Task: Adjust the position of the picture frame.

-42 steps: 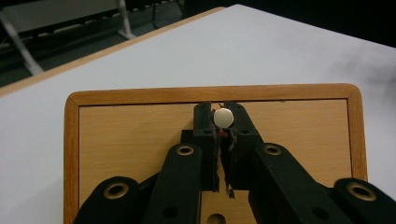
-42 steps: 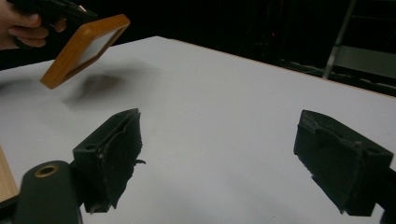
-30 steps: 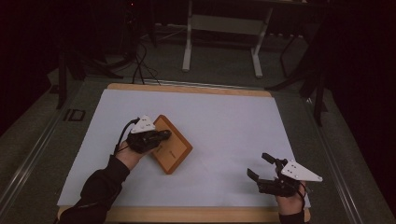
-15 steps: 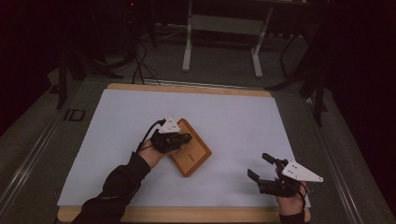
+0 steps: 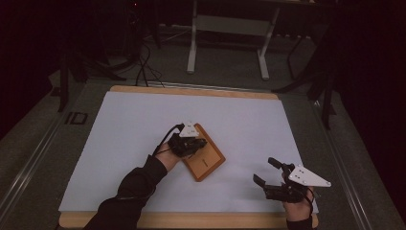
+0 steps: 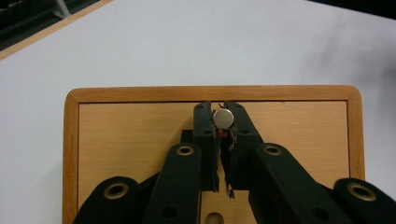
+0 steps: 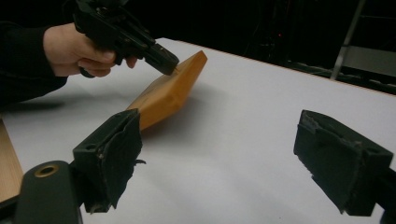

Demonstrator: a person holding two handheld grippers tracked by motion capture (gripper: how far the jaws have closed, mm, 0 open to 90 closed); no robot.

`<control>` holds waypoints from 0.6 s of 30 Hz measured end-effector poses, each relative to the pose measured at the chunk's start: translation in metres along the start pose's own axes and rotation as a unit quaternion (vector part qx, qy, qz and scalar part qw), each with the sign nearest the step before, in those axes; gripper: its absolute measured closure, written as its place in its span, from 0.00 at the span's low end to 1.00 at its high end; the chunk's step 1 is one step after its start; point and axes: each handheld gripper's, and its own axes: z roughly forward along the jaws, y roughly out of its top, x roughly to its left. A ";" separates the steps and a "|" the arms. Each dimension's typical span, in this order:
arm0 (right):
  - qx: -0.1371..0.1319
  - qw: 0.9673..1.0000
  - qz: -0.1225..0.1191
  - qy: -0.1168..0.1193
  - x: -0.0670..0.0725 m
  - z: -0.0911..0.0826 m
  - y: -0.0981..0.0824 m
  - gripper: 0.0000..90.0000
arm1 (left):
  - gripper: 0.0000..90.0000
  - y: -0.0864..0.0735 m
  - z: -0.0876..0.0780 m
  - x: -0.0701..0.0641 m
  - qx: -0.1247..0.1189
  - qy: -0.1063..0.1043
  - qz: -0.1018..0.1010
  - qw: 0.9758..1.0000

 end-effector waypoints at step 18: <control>0.003 1.000 0.000 0.006 0.001 0.001 -0.001 0.16 | 0.95 0.001 0.040 -0.006 0.021 -0.002 -0.002 1.000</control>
